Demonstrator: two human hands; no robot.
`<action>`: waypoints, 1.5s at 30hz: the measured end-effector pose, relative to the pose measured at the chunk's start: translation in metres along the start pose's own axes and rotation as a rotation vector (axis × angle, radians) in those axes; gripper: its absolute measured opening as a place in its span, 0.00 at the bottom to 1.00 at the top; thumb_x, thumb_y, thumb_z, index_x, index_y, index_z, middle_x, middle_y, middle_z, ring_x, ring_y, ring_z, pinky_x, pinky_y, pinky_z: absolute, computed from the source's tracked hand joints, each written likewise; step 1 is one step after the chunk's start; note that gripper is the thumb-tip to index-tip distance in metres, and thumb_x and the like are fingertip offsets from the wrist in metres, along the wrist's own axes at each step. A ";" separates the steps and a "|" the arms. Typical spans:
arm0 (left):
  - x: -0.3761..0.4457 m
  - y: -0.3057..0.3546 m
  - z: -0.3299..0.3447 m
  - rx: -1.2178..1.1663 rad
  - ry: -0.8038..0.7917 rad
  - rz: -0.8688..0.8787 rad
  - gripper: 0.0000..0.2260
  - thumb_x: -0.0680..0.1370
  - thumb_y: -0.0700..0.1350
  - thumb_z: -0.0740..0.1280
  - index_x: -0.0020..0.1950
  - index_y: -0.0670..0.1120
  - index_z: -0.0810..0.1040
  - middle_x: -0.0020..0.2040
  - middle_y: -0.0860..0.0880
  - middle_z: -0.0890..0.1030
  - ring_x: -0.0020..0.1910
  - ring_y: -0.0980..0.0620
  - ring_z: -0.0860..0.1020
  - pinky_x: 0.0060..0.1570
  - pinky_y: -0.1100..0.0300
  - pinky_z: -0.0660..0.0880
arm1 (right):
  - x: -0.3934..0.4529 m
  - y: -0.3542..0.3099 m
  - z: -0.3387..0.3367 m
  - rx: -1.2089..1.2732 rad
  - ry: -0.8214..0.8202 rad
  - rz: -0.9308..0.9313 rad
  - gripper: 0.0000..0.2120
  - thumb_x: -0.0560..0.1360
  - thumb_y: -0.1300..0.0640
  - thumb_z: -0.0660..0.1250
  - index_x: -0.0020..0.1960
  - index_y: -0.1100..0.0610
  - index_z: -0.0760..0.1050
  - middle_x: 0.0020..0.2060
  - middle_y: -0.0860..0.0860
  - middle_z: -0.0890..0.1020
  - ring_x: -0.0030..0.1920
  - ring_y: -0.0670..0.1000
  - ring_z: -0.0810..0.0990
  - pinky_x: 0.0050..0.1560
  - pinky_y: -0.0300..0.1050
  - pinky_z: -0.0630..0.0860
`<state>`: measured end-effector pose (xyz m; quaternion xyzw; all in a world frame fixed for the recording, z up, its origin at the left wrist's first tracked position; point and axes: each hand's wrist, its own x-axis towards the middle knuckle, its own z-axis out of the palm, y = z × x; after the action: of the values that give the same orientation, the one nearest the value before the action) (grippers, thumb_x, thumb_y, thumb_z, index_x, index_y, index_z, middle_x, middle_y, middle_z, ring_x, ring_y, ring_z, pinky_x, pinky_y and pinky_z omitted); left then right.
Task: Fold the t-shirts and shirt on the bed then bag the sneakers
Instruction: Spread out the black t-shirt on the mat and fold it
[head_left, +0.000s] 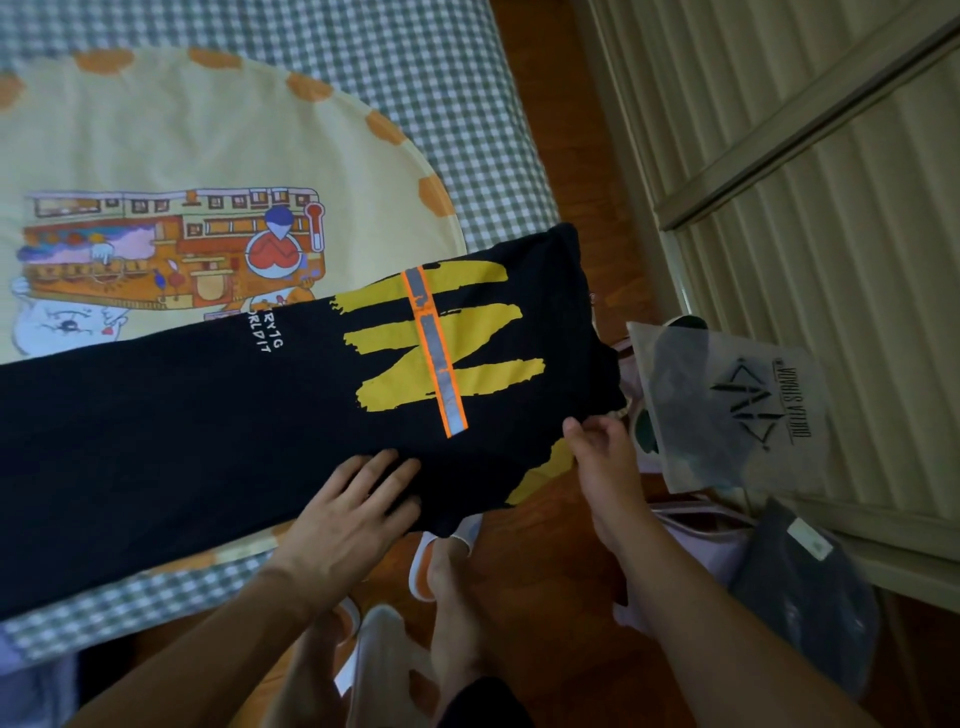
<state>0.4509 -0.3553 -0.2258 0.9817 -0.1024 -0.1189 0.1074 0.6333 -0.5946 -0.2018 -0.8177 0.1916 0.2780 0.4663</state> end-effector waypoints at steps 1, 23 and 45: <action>0.000 0.000 0.000 0.003 -0.010 0.003 0.31 0.60 0.42 0.84 0.61 0.46 0.80 0.70 0.38 0.75 0.67 0.35 0.74 0.64 0.39 0.73 | -0.002 0.005 0.002 0.010 -0.040 0.040 0.17 0.80 0.49 0.68 0.66 0.52 0.71 0.58 0.45 0.78 0.59 0.46 0.76 0.55 0.40 0.72; -0.007 -0.013 -0.043 -1.781 0.148 -1.109 0.12 0.83 0.41 0.66 0.40 0.41 0.72 0.41 0.44 0.78 0.50 0.40 0.83 0.48 0.53 0.82 | -0.002 -0.121 0.002 -0.129 -0.404 -0.034 0.12 0.85 0.55 0.60 0.66 0.55 0.75 0.49 0.56 0.84 0.44 0.56 0.85 0.44 0.50 0.81; -0.001 -0.003 -0.053 -1.490 0.192 -1.318 0.15 0.81 0.53 0.69 0.44 0.41 0.81 0.32 0.45 0.77 0.27 0.50 0.70 0.29 0.57 0.68 | 0.031 -0.087 0.003 -1.120 -0.019 -0.362 0.16 0.76 0.59 0.71 0.64 0.54 0.78 0.67 0.55 0.70 0.64 0.58 0.71 0.63 0.54 0.73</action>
<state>0.4644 -0.3423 -0.1758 0.5302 0.5722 -0.1090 0.6161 0.7061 -0.5513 -0.1655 -0.9566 -0.1313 0.2602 0.0050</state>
